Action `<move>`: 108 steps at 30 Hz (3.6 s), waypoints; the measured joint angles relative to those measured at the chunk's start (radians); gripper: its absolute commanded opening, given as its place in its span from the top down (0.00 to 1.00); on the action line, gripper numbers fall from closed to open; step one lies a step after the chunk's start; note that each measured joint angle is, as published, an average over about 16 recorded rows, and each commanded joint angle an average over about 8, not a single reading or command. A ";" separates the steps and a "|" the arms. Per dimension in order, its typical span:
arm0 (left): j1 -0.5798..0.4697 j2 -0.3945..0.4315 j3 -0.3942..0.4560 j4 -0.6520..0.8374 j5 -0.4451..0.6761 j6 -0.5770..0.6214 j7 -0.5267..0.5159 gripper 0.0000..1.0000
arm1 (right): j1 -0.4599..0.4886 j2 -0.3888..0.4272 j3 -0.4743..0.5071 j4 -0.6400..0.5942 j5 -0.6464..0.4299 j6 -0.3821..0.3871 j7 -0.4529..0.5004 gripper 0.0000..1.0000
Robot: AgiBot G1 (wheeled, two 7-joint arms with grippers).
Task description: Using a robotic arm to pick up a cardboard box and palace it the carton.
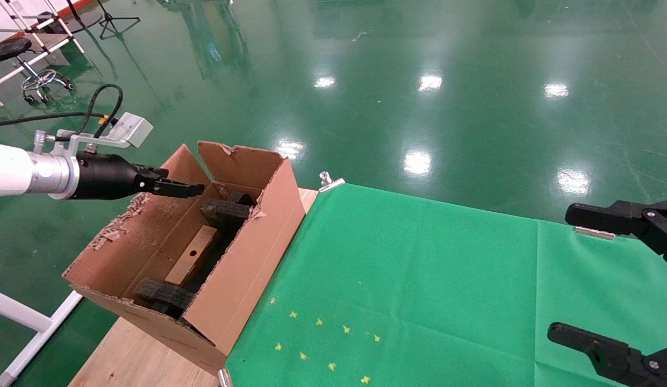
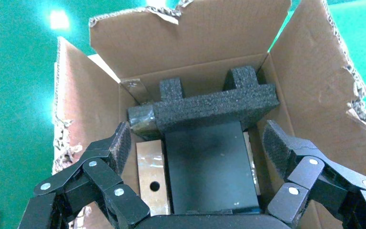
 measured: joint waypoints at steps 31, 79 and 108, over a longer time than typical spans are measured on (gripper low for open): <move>0.275 -0.007 -0.244 -0.385 -0.303 0.163 0.135 0.00 | 0.000 0.000 0.000 0.000 0.000 0.000 0.000 0.00; 0.683 -0.016 -0.613 -0.956 -0.765 0.413 0.336 0.00 | 0.000 0.000 0.000 0.000 0.001 0.001 0.000 0.00; 0.669 -0.015 -0.600 -0.936 -0.748 0.404 0.332 0.00 | 0.000 0.000 0.000 0.000 0.001 0.000 0.000 0.00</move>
